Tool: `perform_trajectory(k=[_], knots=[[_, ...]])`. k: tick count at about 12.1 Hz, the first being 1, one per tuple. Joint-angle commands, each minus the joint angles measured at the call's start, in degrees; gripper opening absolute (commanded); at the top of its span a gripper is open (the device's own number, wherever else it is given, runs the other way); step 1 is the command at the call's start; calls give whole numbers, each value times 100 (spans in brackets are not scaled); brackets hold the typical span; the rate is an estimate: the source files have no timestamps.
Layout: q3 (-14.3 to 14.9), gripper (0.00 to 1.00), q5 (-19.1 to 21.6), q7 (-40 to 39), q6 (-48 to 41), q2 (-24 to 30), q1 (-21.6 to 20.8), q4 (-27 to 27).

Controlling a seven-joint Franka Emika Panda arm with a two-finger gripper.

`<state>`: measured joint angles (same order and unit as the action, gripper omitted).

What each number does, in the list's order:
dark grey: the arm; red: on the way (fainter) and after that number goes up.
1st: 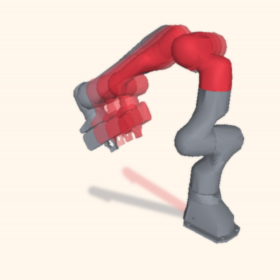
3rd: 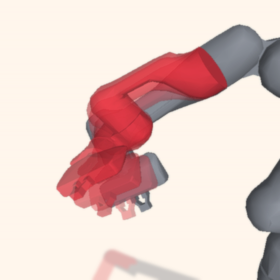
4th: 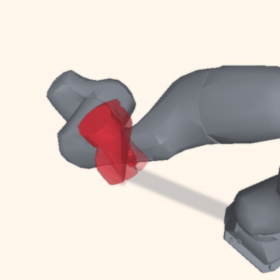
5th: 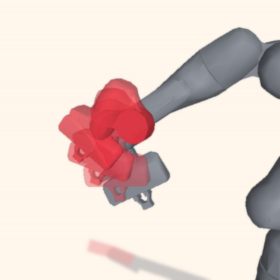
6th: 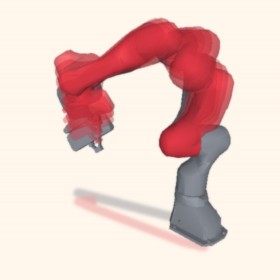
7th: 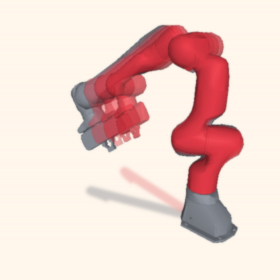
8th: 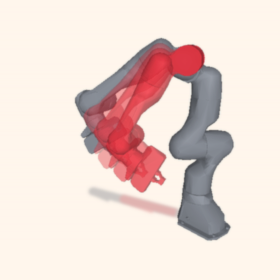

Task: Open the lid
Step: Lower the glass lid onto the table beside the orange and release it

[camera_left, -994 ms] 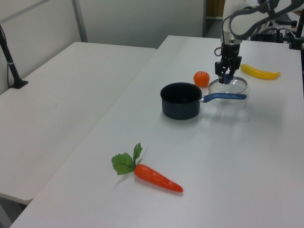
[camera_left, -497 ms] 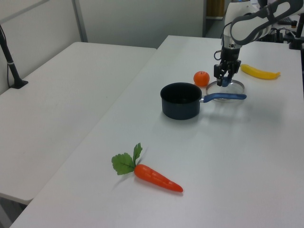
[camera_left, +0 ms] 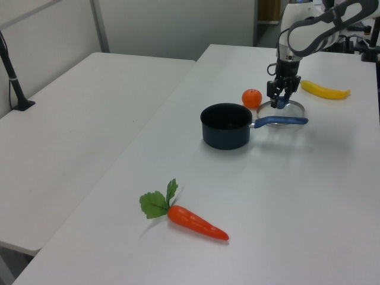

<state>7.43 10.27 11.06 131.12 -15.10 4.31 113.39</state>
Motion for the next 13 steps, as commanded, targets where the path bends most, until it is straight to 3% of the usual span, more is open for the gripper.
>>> perform_trajectory(k=[1, 5, 8, 9, 11, 13], knots=[[21, 58, 80, -25, 142, -125, -35, 113], [21, 73, 80, -25, 115, -177, -44, 104], [21, 95, 80, -33, 2, -90, -53, 86], [21, 100, 54, -42, -269, 15, -35, -35], [30, 100, -95, -138, -1189, 322, 9, -509], [21, 100, -585, -323, -2349, 735, -78, -1062]])
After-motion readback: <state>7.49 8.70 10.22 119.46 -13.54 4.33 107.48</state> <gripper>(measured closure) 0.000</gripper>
